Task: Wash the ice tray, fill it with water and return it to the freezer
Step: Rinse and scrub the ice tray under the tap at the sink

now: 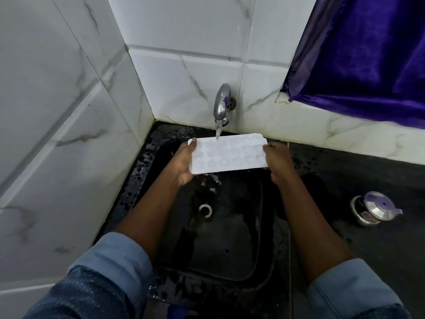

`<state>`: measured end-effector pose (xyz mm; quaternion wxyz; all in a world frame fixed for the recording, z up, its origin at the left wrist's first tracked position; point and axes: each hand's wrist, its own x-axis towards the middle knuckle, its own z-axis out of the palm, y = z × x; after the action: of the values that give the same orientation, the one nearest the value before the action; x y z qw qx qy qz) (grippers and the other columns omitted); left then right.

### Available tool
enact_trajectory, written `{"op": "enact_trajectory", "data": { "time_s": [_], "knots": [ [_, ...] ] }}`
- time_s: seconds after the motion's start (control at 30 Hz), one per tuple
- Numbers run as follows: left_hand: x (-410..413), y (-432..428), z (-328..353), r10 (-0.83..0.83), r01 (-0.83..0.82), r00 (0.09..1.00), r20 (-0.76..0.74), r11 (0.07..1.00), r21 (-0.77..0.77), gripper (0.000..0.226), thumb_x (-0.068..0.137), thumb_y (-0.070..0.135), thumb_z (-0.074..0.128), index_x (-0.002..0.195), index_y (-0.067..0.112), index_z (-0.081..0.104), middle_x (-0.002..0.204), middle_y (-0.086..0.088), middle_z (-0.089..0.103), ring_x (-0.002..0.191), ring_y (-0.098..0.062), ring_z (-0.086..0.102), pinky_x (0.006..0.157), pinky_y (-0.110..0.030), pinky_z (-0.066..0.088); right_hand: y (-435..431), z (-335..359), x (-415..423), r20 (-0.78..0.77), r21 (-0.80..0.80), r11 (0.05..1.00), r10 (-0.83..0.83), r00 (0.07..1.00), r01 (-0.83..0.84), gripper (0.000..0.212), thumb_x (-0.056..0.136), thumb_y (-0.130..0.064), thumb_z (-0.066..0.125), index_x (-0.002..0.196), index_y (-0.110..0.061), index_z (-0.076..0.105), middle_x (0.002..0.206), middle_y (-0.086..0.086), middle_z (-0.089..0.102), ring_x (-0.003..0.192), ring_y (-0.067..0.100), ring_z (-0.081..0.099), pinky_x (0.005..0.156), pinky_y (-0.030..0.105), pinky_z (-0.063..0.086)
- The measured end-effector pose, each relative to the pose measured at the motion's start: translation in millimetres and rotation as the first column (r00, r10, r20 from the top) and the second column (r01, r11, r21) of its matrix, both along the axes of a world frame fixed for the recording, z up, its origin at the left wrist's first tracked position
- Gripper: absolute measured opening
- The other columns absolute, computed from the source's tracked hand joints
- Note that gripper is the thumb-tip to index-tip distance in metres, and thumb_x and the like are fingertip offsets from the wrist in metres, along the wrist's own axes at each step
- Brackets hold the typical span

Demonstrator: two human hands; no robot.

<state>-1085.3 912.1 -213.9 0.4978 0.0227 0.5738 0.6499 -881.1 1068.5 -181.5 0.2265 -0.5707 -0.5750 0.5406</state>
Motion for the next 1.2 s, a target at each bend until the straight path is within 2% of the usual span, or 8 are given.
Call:
{"op": "enact_trajectory", "data": {
  "time_s": [0.17, 0.37, 0.53, 0.63, 0.77, 0.83, 1.07, 1.2],
  "knots": [
    [-17.5, -30.9, -4.3, 0.097, -0.1, 0.992, -0.085, 0.995, -0.03, 0.046, 0.114, 0.04, 0.042, 0.138, 0.007, 0.061, 0.128, -0.018, 0.074, 0.107, -0.036, 0.076, 0.075, -0.046, 0.065, -12.2, -7.2, -29.4, 0.025, -0.035, 0.993, 0.115, 0.993, -0.114, 0.023, 0.1, -0.012, 0.06, 0.099, 0.009, 0.071, 0.092, 0.014, 0.071, 0.08, 0.026, 0.067, 0.067, 0.034, 0.05],
    [-32.3, -69.9, -14.6, 0.241, -0.256, 0.959, -0.147, 0.962, -0.097, 0.042, 0.113, 0.036, 0.046, 0.134, 0.004, 0.063, 0.127, -0.021, 0.073, 0.104, -0.037, 0.074, 0.081, -0.047, 0.061, -3.1, 6.1, -68.0, 0.088, -0.063, 0.969, 0.243, 0.966, -0.239, 0.043, 0.087, -0.053, 0.063, 0.079, -0.011, 0.065, 0.083, 0.011, 0.071, 0.07, 0.031, 0.069, 0.066, 0.041, 0.054],
    [-28.3, -95.0, -14.7, 0.269, -0.281, 0.953, -0.142, 0.956, -0.079, 0.046, 0.114, 0.036, 0.045, 0.138, 0.001, 0.062, 0.131, -0.024, 0.07, 0.115, -0.042, 0.071, 0.098, -0.057, 0.057, 1.9, 35.9, -112.7, -0.096, -0.112, 0.946, 0.295, 0.951, -0.304, 0.033, 0.099, -0.039, 0.067, 0.104, -0.007, 0.07, 0.088, 0.005, 0.069, 0.069, 0.017, 0.063, 0.055, 0.022, 0.047],
    [-27.5, -100.9, -7.3, 0.281, -0.295, 0.947, -0.158, 0.952, -0.078, 0.048, 0.114, 0.038, 0.044, 0.137, 0.001, 0.063, 0.128, -0.022, 0.072, 0.114, -0.041, 0.072, 0.094, -0.053, 0.059, 6.1, 42.9, -127.3, -0.152, -0.209, 0.933, 0.265, 0.952, -0.294, 0.019, 0.102, -0.028, 0.064, 0.096, -0.01, 0.067, 0.081, 0.004, 0.063, 0.051, 0.011, 0.057, 0.042, 0.015, 0.043],
    [-25.5, -111.0, -4.4, 0.269, -0.284, 0.946, -0.182, 0.957, -0.063, 0.049, 0.112, 0.041, 0.047, 0.138, 0.001, 0.062, 0.13, -0.024, 0.071, 0.115, -0.043, 0.072, 0.098, -0.061, 0.057, 14.0, 31.2, -124.0, -0.228, -0.417, 0.849, 0.248, 0.942, -0.325, 0.023, 0.1, -0.042, 0.059, 0.096, -0.021, 0.066, 0.1, 0.0, 0.071, 0.075, 0.012, 0.067, 0.074, 0.032, 0.04],
    [-23.3, -114.7, -1.2, 0.282, -0.301, 0.939, -0.195, 0.951, -0.074, 0.046, 0.113, 0.038, 0.046, 0.137, 0.001, 0.063, 0.128, -0.024, 0.072, 0.114, -0.043, 0.072, 0.098, -0.061, 0.058, 14.8, 27.6, -120.2, -0.289, -0.47, 0.818, 0.212, 0.934, -0.331, 0.027, 0.1, -0.047, 0.059, 0.101, -0.022, 0.069, 0.105, -0.004, 0.077, 0.089, 0.013, 0.067, 0.074, 0.033, 0.04],
    [-13.5, -123.8, 7.4, 0.271, -0.29, 0.945, -0.18, 0.953, -0.085, 0.044, 0.112, 0.036, 0.049, 0.132, 0.0, 0.065, 0.124, -0.023, 0.074, 0.104, -0.04, 0.076, 0.082, -0.05, 0.065, -2.2, 17.9, -87.8, -0.144, -0.346, 0.848, 0.375, 0.916, -0.402, 0.06, 0.103, -0.067, 0.041, 0.126, -0.017, 0.064, 0.114, 0.005, 0.076, 0.111, 0.026, 0.068, 0.104, 0.045, 0.046],
    [-6.1, -123.8, 14.7, 0.253, -0.27, 0.952, -0.175, 0.959, -0.086, 0.04, 0.114, 0.033, 0.047, 0.132, 0.002, 0.064, 0.121, -0.019, 0.075, 0.095, -0.032, 0.077, 0.06, -0.035, 0.064, -35.5, 10.5, -40.3, -0.152, -0.287, 0.878, 0.354, 0.923, -0.384, 0.053, 0.107, -0.057, 0.046, 0.125, -0.013, 0.068, 0.117, 0.009, 0.074, 0.106, 0.027, 0.07, 0.091, 0.043, 0.055]
  ]
}}
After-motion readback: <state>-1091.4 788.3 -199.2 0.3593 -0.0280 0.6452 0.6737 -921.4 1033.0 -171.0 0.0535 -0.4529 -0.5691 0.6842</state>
